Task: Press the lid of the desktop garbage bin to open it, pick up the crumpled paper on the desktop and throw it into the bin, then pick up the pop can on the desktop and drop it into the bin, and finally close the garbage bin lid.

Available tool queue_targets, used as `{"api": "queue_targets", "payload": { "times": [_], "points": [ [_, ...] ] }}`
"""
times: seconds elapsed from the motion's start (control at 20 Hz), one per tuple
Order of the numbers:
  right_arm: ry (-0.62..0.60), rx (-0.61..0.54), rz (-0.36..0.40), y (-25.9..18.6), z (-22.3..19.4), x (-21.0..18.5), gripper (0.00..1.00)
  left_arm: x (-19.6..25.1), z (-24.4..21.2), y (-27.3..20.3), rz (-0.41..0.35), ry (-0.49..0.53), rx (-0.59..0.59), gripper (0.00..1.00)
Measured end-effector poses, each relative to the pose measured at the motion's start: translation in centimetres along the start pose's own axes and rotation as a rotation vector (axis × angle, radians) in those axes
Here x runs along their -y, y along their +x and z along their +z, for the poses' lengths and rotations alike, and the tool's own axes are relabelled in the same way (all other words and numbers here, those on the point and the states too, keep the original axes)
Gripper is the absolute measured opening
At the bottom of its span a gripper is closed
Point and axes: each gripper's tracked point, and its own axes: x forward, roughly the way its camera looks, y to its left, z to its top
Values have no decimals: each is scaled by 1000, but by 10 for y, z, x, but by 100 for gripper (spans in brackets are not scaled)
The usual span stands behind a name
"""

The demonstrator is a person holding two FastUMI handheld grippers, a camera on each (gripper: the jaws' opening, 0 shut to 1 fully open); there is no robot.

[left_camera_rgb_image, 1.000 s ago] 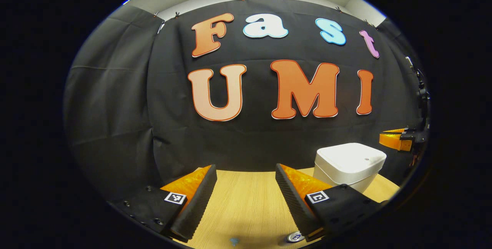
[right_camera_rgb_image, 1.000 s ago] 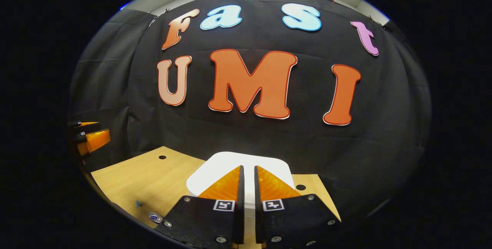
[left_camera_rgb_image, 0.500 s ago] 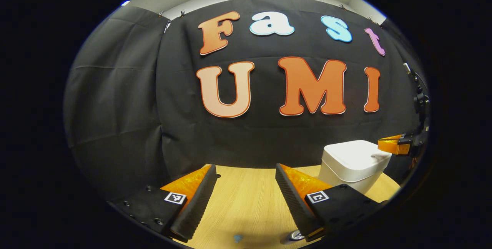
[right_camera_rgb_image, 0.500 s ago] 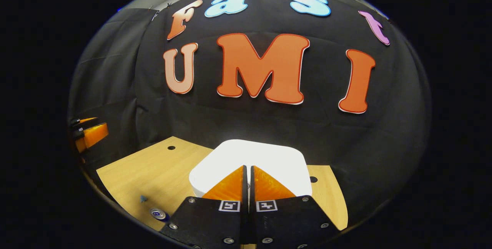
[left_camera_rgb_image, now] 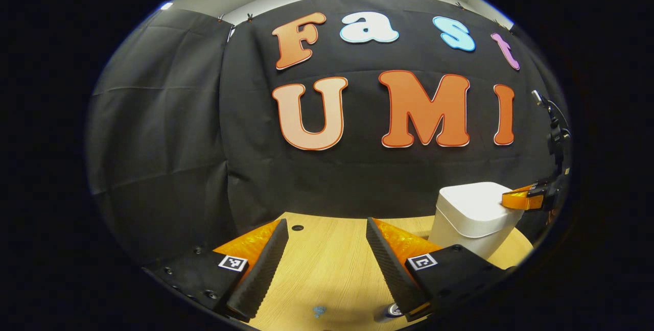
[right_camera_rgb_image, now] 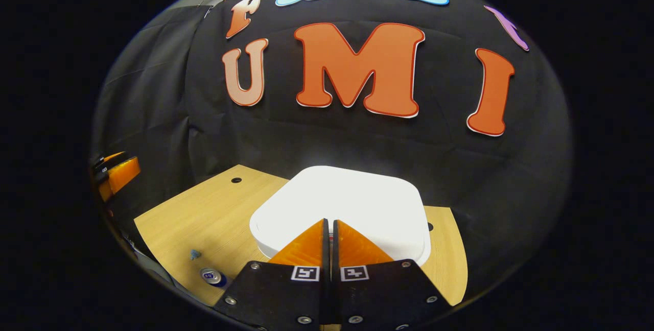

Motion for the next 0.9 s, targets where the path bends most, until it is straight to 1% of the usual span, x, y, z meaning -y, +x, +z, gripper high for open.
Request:
{"api": "queue_targets", "payload": {
  "times": [0.15,0.3,0.45,0.5,0.55,0.6,0.8,0.9],
  "points": [
    [16,-19,15,2,-2,-1,1,7,-3,-1,10,7,-11,98],
    [10,-22,49,0,-2,-2,1,19,-6,-6,13,10,-18,98],
    [-62,33,67,-3,8,-1,1,22,-10,-13,26,19,-23,99],
    [-87,38,72,-4,6,-3,1,23,-12,-15,29,20,-27,97],
    [-105,47,71,-5,6,-3,1,24,-14,-16,28,20,-30,99],
    [-115,64,65,-7,11,-2,1,25,-13,-17,26,20,-30,100],
    [-121,205,58,-22,49,-12,1,16,-13,-12,23,12,-27,100],
    [-109,256,50,-29,63,-16,1,12,-15,-6,8,1,-29,100]
  ]
}}
